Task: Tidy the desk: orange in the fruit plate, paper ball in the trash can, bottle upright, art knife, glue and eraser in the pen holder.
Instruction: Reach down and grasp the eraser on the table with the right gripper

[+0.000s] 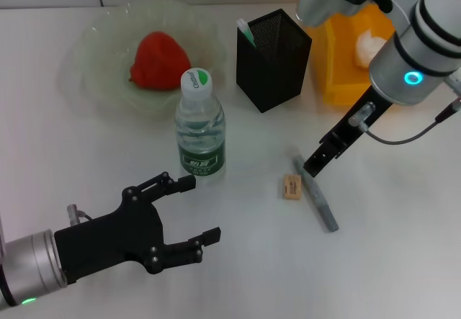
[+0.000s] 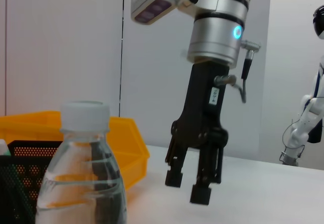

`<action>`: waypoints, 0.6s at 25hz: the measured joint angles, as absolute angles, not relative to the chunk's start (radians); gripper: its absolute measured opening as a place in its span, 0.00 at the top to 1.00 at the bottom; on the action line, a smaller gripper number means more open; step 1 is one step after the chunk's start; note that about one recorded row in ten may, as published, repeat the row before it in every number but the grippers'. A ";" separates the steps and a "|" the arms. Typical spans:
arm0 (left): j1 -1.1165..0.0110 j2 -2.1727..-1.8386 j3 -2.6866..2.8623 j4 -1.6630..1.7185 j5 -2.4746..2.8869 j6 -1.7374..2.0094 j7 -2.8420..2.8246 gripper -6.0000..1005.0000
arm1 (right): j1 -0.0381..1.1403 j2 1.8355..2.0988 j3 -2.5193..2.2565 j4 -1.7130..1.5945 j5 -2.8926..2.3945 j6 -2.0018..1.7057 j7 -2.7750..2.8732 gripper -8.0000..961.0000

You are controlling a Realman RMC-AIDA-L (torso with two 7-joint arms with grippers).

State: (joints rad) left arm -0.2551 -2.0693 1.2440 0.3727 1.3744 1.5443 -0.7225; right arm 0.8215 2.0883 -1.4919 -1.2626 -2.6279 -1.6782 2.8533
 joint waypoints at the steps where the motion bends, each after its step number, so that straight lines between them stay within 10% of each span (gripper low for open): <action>1: -0.256 -2.069 1.244 0.373 1.374 1.544 -0.723 0.14 | 0.824 2.089 -1.494 -1.246 -2.625 -1.663 2.862 0.13; 15: -0.256 -2.071 1.244 0.373 1.374 1.543 -0.720 0.14 | 0.823 2.085 -1.500 -1.201 -2.604 -1.618 2.854 0.13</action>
State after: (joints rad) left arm -0.2562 -2.0709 1.2441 0.3727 1.3744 1.5431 -0.7203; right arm 0.8227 2.0848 -1.4996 -1.2014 -2.6040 -1.6179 2.8538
